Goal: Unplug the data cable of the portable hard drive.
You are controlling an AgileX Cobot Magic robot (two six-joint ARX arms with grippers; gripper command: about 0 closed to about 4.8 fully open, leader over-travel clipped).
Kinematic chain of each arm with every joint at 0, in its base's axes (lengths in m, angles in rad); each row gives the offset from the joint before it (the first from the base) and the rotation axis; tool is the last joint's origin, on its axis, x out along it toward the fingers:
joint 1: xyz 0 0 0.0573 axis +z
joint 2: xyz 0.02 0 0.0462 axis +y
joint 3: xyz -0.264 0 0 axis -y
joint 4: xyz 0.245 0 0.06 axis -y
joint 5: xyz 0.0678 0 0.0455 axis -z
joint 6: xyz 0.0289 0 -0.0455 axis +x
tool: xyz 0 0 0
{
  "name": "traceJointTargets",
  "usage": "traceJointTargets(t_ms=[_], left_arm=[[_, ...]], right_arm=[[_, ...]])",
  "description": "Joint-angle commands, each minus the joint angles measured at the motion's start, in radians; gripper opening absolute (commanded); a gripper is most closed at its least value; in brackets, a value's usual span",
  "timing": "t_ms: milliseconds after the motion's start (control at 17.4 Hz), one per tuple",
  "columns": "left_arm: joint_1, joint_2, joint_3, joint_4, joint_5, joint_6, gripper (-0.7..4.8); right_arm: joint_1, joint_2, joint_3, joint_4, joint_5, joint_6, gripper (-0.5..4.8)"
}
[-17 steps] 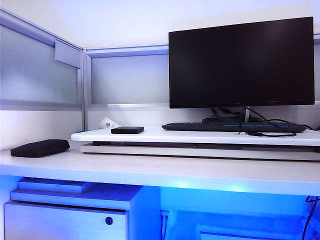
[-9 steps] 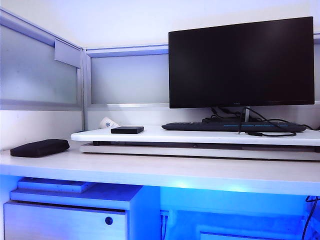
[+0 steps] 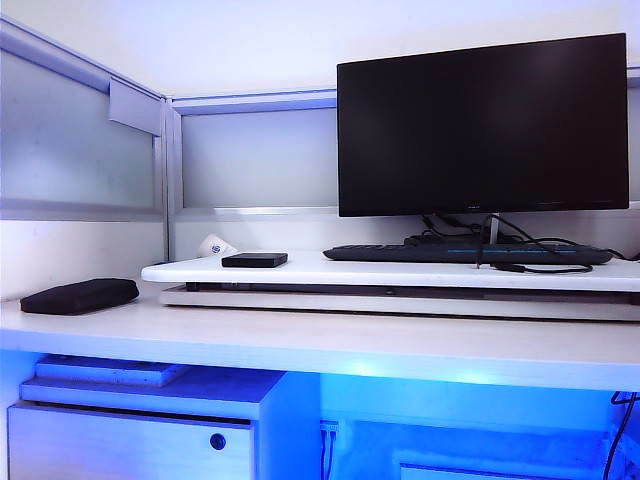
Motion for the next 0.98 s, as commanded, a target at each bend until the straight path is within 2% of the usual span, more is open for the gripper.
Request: traceJointTargets(t_ms=[57,172,459,976], left_arm=[[0.0,0.004,-0.008,-0.01,0.001,0.041,-0.06],[0.001,0.006,-0.008,-0.011,-0.005,0.085,-0.06],[0.0,0.009,-0.008,-0.008,0.002,0.078,-0.06],[0.0,0.009,-0.008,-0.008,0.004,0.079,-0.06]], right_arm=[[0.0,0.0,0.002,-0.036,0.05,-0.113,-0.06],[-0.001,0.001,0.003,-0.047,0.098,-0.159,-0.06],[0.0,0.0,0.003,-0.043,0.064,-0.151,-0.06],[0.0,-0.001,0.003,-0.041,0.065,-0.152,-0.06]])
